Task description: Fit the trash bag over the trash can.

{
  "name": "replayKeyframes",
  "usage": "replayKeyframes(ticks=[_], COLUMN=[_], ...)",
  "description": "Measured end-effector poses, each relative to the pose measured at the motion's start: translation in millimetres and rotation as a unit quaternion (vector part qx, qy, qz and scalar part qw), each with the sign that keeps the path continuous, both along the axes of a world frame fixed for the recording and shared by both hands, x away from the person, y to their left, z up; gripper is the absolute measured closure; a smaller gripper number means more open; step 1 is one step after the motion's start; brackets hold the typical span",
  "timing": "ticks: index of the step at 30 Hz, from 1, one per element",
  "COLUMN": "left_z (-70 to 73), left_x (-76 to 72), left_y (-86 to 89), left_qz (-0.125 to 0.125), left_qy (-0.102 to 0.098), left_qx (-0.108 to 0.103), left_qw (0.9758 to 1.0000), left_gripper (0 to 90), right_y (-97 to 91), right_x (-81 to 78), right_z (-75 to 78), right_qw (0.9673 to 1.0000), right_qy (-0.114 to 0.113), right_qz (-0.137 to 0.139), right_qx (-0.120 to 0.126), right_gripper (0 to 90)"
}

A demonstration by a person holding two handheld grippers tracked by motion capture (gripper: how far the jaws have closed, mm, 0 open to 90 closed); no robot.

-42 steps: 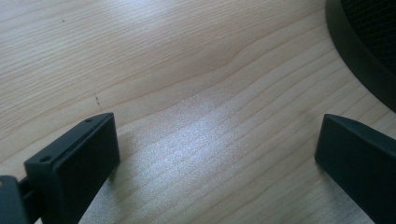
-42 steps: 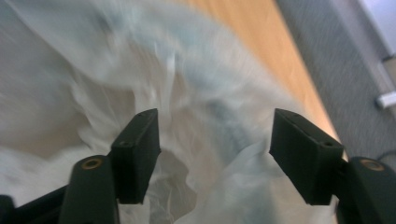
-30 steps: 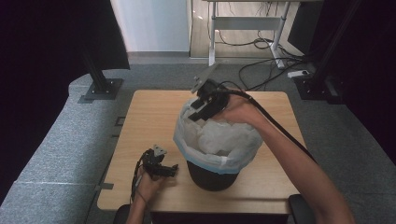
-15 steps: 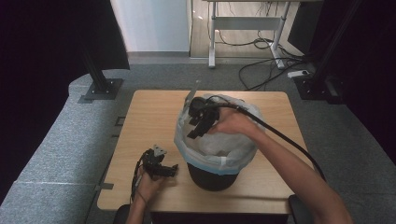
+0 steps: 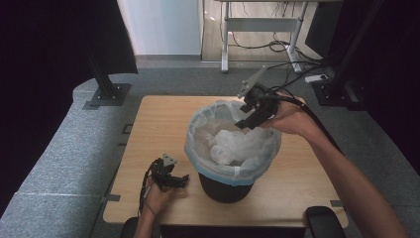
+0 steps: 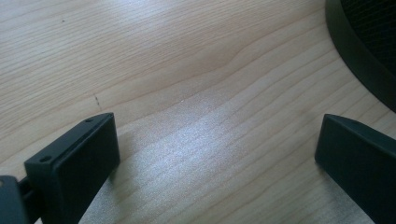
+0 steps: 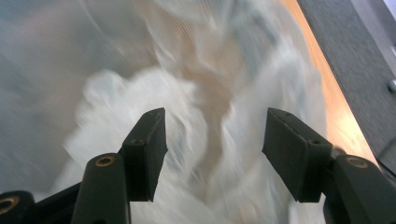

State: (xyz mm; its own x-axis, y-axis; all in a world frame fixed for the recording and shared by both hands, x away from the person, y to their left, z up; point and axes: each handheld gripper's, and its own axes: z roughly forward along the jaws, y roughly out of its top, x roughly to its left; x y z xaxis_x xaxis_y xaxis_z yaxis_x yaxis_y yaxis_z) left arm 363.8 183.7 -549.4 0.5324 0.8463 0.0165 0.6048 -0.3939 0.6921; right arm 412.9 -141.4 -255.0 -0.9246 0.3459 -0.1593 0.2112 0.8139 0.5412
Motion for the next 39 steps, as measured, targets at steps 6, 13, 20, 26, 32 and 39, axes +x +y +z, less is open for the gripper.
replayKeyframes(ticks=[6, 13, 20, 26, 32, 39], left_z=[0.0, 0.1, 0.2, 0.1, 0.2, 0.2], left_x=[0.0, 0.0, 0.0, 0.0, -0.2, -0.1], left_y=[0.0, -0.1, 0.0, -0.1, -0.2, -0.2], left_qz=[0.0, 0.001, 0.0, 0.001, 0.001, 0.001], left_qy=[0.0, 0.0, 0.0, 0.0, 0.0, 0.0], left_qx=[0.0, 0.0, 0.0, 0.0, 0.0, 0.0], left_qw=[1.0, 1.0, 1.0, 1.0, 1.0, 1.0], left_gripper=[0.0, 0.0, 0.0, 0.0, 0.0, 0.0], right_y=[-18.2, -8.7, -7.6, -11.4, 19.4, 39.8], right_x=[2.5, 3.3, 0.9, -18.6, -30.8, -24.2], right_z=[-15.2, -42.6, -38.3, -5.8, -33.4, -53.9], right_qw=[0.9998, 0.998, 0.9987, 0.9995, 0.9937, 0.9858], right_qy=[0.003, 0.016, 0.025, 0.017, 0.069, 0.078], right_qz=[-0.016, 0.007, 0.012, 0.024, 0.059, 0.059], right_qx=[-0.007, -0.061, -0.044, 0.015, -0.067, -0.137], right_gripper=[39.9, 44.0, 35.5, 43.9, 57.1, 48.0])
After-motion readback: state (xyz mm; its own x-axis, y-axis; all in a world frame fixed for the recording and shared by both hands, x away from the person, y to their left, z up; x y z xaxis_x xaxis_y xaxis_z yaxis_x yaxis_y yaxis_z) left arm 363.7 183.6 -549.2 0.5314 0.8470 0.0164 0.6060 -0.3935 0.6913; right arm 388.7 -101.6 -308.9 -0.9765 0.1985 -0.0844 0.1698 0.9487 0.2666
